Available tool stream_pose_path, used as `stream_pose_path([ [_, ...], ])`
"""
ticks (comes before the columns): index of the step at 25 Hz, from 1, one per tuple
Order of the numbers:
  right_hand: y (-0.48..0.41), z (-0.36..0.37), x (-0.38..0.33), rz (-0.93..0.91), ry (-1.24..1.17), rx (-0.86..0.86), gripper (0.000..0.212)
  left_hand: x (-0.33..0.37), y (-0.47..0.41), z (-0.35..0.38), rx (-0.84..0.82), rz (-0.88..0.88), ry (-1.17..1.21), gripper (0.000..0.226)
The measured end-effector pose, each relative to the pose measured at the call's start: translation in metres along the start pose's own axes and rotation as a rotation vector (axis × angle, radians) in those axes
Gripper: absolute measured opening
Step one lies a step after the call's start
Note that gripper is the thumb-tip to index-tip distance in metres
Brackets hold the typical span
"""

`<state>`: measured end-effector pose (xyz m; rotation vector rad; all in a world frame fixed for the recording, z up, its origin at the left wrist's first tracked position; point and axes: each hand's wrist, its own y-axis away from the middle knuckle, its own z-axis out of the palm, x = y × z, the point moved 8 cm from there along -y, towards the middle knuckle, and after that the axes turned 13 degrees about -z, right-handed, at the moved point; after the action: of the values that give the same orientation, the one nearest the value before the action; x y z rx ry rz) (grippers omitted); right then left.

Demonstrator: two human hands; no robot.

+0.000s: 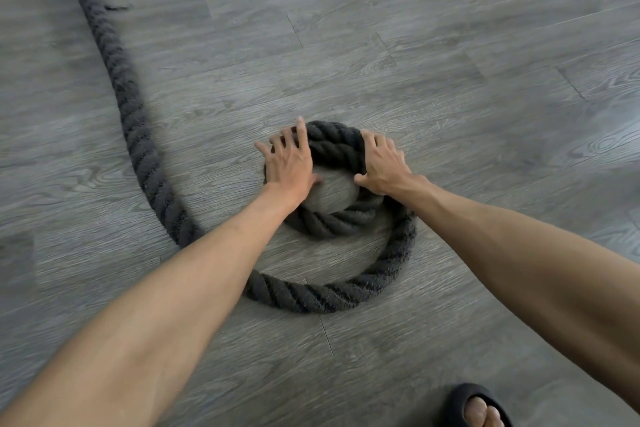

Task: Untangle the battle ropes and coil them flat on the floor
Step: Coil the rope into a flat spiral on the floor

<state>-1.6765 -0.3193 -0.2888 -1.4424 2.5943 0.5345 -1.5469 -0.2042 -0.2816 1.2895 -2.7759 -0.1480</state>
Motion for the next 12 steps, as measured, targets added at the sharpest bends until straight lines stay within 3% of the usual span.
stream_pose_path([
  [3,-0.006,0.000,-0.010,-0.131,0.045,-0.049,0.096,0.027,0.004,0.010,-0.100,0.108,0.008,0.127],
  [8,-0.002,-0.004,-0.009,-0.197,0.041,-0.048,0.098,0.044,-0.004,0.001,0.002,0.251,0.035,0.087],
  [12,0.015,0.002,-0.003,-0.068,0.032,0.013,0.095,0.051,-0.007,-0.003,0.080,0.328,-0.064,0.078],
])
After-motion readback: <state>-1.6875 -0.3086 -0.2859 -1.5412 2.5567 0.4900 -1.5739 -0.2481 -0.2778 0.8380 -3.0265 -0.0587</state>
